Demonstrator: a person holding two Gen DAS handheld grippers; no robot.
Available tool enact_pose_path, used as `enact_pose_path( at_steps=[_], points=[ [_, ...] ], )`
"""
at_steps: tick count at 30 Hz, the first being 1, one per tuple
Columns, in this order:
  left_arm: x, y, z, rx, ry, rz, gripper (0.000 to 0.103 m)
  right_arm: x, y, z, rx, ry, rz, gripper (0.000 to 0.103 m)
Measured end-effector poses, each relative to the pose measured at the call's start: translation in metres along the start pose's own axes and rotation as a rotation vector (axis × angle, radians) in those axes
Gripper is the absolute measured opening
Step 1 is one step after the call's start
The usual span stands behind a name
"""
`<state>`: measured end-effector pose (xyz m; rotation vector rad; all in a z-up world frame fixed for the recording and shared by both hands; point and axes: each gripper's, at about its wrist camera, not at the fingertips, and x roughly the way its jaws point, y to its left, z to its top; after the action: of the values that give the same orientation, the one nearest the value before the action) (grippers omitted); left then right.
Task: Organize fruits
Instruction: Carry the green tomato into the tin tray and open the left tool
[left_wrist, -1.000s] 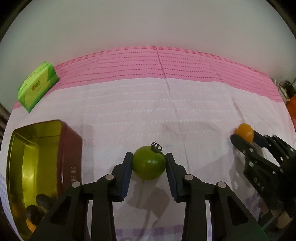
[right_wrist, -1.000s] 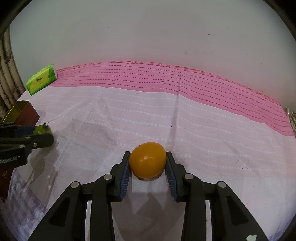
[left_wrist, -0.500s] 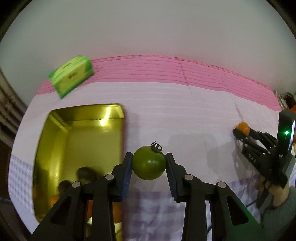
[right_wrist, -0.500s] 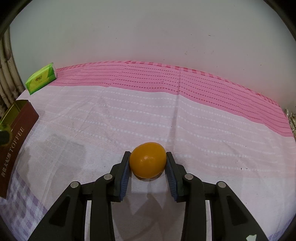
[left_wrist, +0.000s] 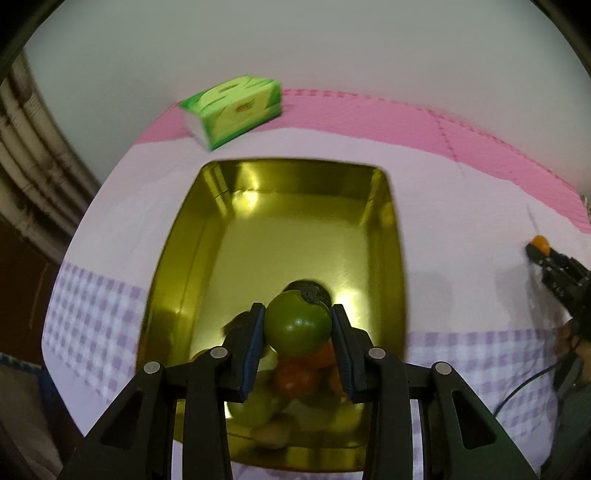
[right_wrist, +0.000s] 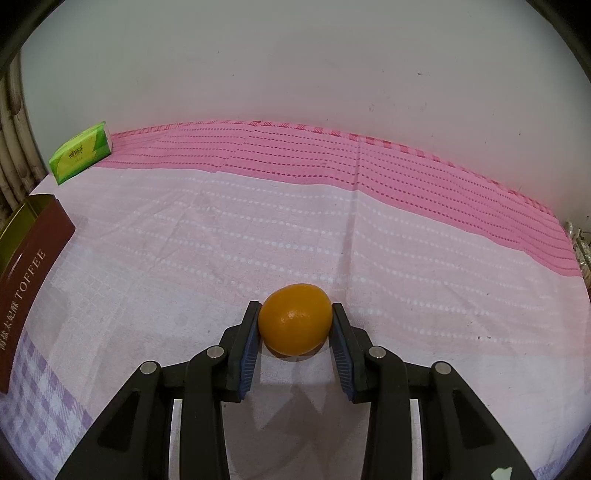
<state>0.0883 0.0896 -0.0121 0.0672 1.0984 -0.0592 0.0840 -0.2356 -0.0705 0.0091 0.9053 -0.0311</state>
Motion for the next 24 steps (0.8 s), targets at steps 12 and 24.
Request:
enact_pose_path(
  at_steps=[12,24],
  points=[
    [0.003,0.012,-0.011,0.010,-0.017,0.012,0.037,-0.001,0.002,-0.001,-0.014,-0.002,-0.019,0.035],
    [0.003,0.010,-0.011,0.046,-0.029,0.029,0.039,-0.001,0.004,0.000,-0.025,-0.003,-0.030,0.035]
  ],
)
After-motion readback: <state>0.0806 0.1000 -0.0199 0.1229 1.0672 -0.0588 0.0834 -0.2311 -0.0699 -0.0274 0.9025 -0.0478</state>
